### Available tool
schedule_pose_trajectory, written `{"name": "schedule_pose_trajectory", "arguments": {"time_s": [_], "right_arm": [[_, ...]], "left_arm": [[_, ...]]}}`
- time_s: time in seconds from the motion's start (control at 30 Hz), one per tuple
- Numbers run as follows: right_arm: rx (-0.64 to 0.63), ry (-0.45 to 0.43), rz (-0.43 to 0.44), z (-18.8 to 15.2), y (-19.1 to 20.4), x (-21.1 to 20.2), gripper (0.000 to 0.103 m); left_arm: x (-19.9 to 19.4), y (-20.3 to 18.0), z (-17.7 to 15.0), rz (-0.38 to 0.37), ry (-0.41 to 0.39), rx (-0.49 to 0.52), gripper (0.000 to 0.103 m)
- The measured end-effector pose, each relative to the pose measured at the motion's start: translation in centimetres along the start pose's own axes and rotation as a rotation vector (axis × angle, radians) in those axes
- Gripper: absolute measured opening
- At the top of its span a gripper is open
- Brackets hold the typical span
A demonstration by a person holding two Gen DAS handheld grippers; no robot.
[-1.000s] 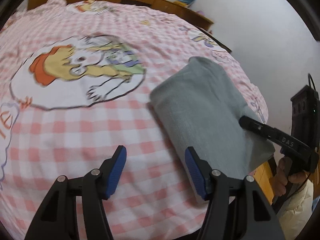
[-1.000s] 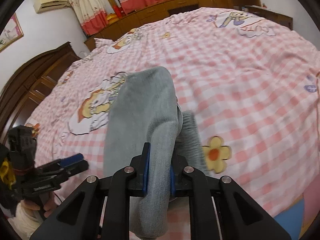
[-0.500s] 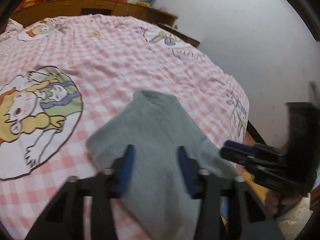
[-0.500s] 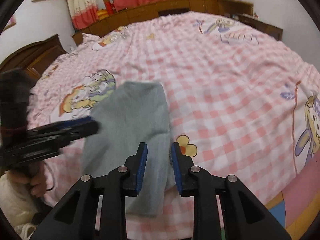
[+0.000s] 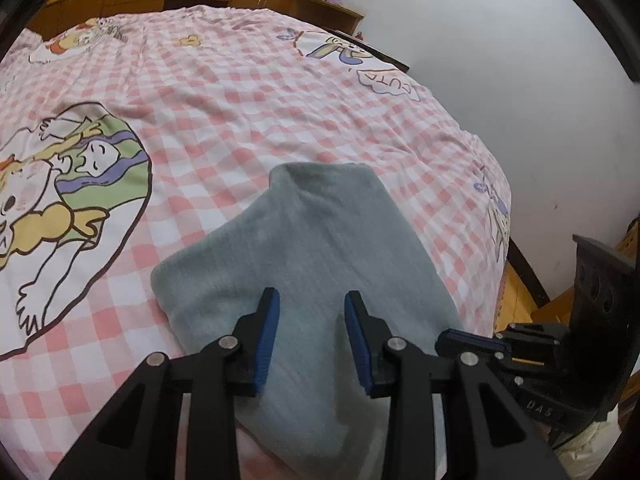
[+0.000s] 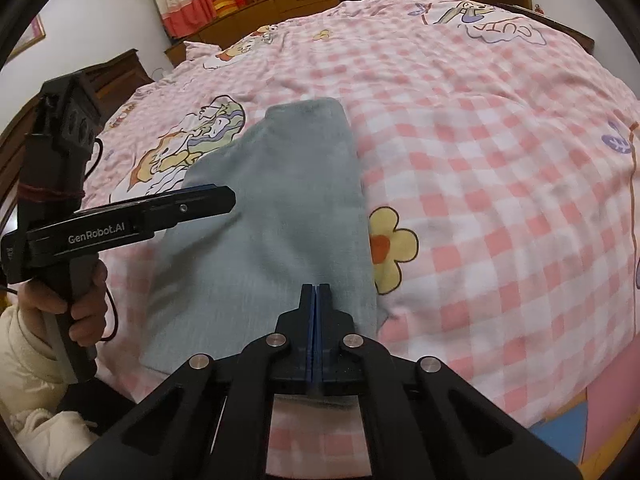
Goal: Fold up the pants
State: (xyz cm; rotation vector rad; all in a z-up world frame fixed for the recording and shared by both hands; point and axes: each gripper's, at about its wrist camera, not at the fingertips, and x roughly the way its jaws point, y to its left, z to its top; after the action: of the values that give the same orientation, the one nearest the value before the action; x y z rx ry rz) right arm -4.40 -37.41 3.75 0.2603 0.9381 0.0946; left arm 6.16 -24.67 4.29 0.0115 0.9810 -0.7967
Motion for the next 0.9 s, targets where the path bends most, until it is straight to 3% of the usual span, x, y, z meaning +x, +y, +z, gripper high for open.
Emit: {"name": "schedule_pose_trajectory", "arguments": {"time_s": [0.07,0.13,0.23,0.3,0.33,0.43,0.6,0.73,0.83,0.9], "right_arm": [[-0.004,0.009,-0.010,0.2,0.2,-0.5,0.000],[-0.008,0.001,-0.007,0.5,0.5,-1.4,0.006],[-0.031,-0.059,-0.020,1.3,1.0,-3.0,0.027],[-0.032,-0.097,-0.024,2.0,0.9,-3.2,0.051],[-0.028,-0.105,-0.031,2.4,0.7,-3.0,0.053],[0.009,-0.074,-0.034,3.0,-0.3,-1.4,0.053],[0.135,0.041,0.121,2.7,-2.5,2.5,0.053],[0.160,0.024,0.183,2.1,-3.3,3.6,0.056],[0.186,0.017,0.230,1.8,-3.9,4.2,0.058],[0.186,0.005,0.237,1.6,-3.8,4.2,0.053]], "left_arm": [[-0.8,-0.2,-0.3,0.006,0.001,-0.010,0.038],[-2.0,0.0,-0.7,0.004,-0.008,-0.031,0.049],[-3.6,0.4,-1.4,0.019,-0.014,-0.044,0.053],[-4.4,0.8,-1.9,0.042,-0.018,-0.065,0.060],[-4.6,1.2,-2.2,0.055,-0.019,-0.082,0.063],[-4.5,2.2,-2.8,0.116,0.013,-0.146,0.064],[-3.2,2.6,-3.5,0.084,0.060,-0.191,0.065],[-1.9,1.9,-3.6,-0.005,0.090,-0.204,0.067],[-1.0,1.0,-3.7,-0.001,0.091,-0.181,0.072],[-0.5,0.3,-3.7,0.010,0.080,-0.162,0.073]]}}
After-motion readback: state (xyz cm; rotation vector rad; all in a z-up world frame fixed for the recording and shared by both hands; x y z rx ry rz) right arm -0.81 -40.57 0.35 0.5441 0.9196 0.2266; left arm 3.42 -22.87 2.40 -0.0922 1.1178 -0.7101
